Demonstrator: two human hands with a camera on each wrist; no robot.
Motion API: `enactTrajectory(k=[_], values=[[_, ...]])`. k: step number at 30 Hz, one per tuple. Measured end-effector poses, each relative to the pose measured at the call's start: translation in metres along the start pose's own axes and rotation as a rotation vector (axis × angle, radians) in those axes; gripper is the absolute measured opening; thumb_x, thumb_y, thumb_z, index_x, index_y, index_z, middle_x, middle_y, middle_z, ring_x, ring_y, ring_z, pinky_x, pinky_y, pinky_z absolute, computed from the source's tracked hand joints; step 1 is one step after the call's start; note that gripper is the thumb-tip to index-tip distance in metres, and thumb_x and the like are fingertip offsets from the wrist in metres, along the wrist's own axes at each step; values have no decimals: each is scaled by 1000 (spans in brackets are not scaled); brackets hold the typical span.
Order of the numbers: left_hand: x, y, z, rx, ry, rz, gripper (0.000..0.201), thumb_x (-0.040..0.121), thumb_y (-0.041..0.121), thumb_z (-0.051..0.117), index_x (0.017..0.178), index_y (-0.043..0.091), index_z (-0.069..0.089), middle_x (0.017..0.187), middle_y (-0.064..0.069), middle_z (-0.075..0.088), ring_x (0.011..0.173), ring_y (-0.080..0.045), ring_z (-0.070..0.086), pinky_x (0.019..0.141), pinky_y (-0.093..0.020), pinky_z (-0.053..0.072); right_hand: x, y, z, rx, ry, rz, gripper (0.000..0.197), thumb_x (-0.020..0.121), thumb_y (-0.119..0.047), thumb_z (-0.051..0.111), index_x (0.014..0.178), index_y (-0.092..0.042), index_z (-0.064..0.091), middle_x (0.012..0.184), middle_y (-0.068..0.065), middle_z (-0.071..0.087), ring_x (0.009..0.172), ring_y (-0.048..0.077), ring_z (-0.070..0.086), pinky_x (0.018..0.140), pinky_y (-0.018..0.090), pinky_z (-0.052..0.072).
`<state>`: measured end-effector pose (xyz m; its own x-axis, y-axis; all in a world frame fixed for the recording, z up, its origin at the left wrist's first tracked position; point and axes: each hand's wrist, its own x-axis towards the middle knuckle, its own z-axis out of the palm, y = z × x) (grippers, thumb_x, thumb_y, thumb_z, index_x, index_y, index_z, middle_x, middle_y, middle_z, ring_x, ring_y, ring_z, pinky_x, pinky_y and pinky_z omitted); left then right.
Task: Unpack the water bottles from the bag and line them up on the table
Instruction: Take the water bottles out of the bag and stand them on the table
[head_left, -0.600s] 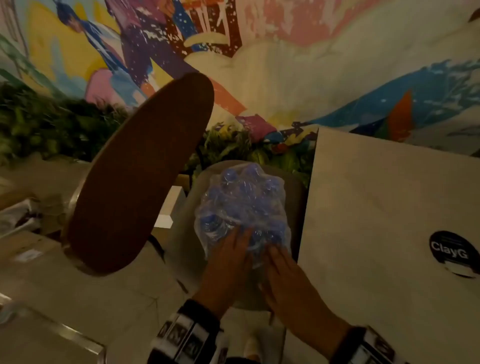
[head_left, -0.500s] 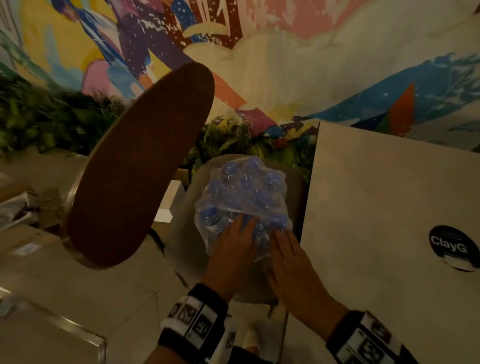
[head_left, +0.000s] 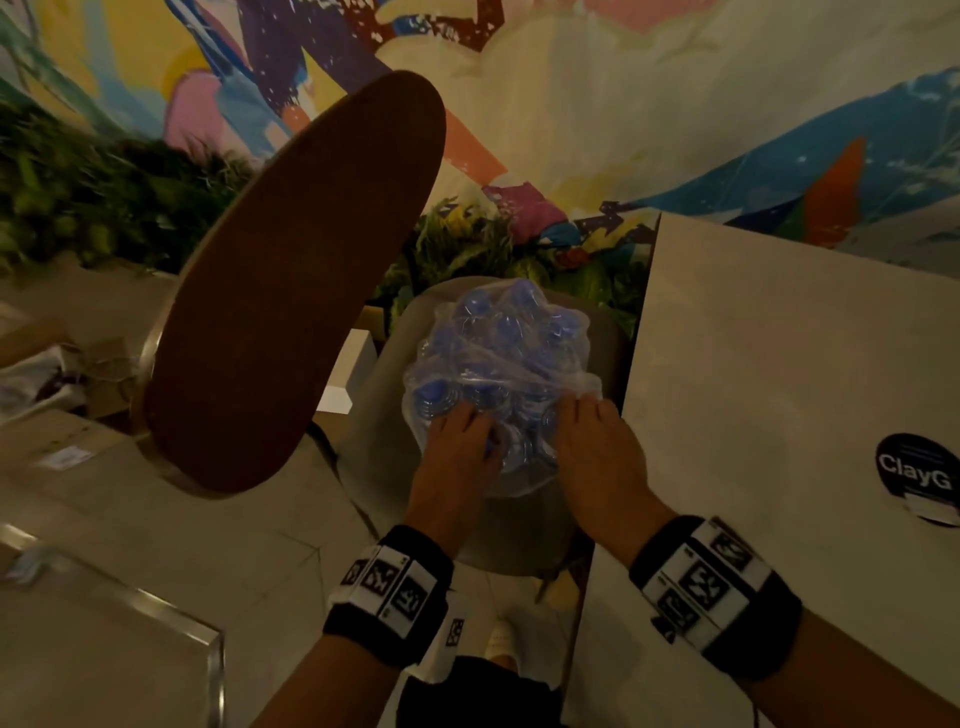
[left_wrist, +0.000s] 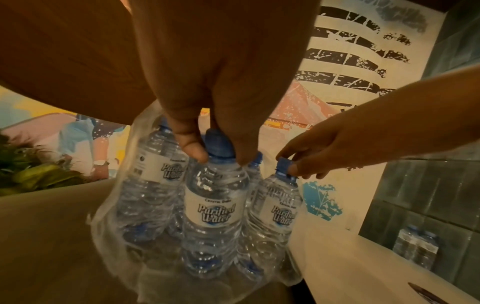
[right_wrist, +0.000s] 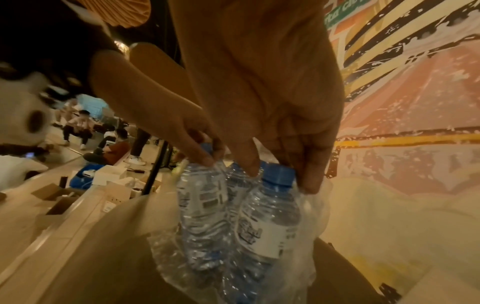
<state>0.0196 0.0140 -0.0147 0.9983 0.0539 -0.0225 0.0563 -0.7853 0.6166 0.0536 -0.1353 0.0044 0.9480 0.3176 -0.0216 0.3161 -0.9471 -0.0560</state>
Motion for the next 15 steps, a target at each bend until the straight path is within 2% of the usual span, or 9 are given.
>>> enactTrajectory(k=[2,4,5,7,8,10,12,13,15], values=[[-5,1,2,-13,18,-20,19,83,20,62,101,16,56,117,-7,52,110,-22,48,94,-29,42,4,7,1,54,-39,-56,49,52,-4,86,95,0,62,81,20,67,66,32,64,49,32,53],[-12,10,5,-55,21,-12,28,80,16,66,106,15,56,118,-9,49,109,-19,45,94,-25,40,2,10,1,110,-73,-104,50,63,-5,80,107,-4,57,93,21,63,72,36,64,50,36,54],[-16,14,7,-87,17,-14,32,79,13,67,109,15,56,116,-8,48,106,-12,42,94,-17,38,-1,10,2,139,-63,-122,48,69,-7,76,111,-6,55,97,21,62,75,36,64,52,37,55],[-24,23,9,-158,1,-29,34,79,9,67,111,13,57,109,-1,44,97,-1,37,86,0,34,-11,12,0,196,-32,-146,44,76,-13,72,115,-9,53,99,18,63,76,33,65,54,36,56],[-27,26,9,-158,-2,-24,35,78,7,67,111,13,58,106,2,42,96,-2,40,80,2,35,-18,14,-2,234,-25,-144,42,76,-14,71,114,-9,53,97,17,63,75,31,65,54,34,55],[-29,32,7,-107,19,14,36,72,8,72,106,12,60,103,1,43,96,-12,47,76,-2,30,-36,25,-14,352,-25,-111,35,78,-18,69,109,-9,56,94,14,62,70,29,64,51,29,51],[-28,43,2,-75,35,36,38,66,16,75,101,9,62,99,-3,48,90,-15,47,76,-6,26,-59,47,-27,505,-60,-52,33,84,-29,61,111,-11,54,97,10,60,76,21,59,56,12,39],[-28,52,-1,-64,28,53,39,64,22,72,99,9,63,96,-3,49,87,-15,46,74,-6,27,-71,59,-34,555,-76,-22,38,85,-39,54,112,-14,53,99,7,58,79,18,57,59,9,33],[-28,78,-3,-48,-7,116,39,62,30,66,96,10,65,92,-1,48,80,-14,47,70,-6,29,-97,89,-46,637,-86,43,39,84,-47,45,109,-18,52,99,3,57,82,16,56,64,15,38]])
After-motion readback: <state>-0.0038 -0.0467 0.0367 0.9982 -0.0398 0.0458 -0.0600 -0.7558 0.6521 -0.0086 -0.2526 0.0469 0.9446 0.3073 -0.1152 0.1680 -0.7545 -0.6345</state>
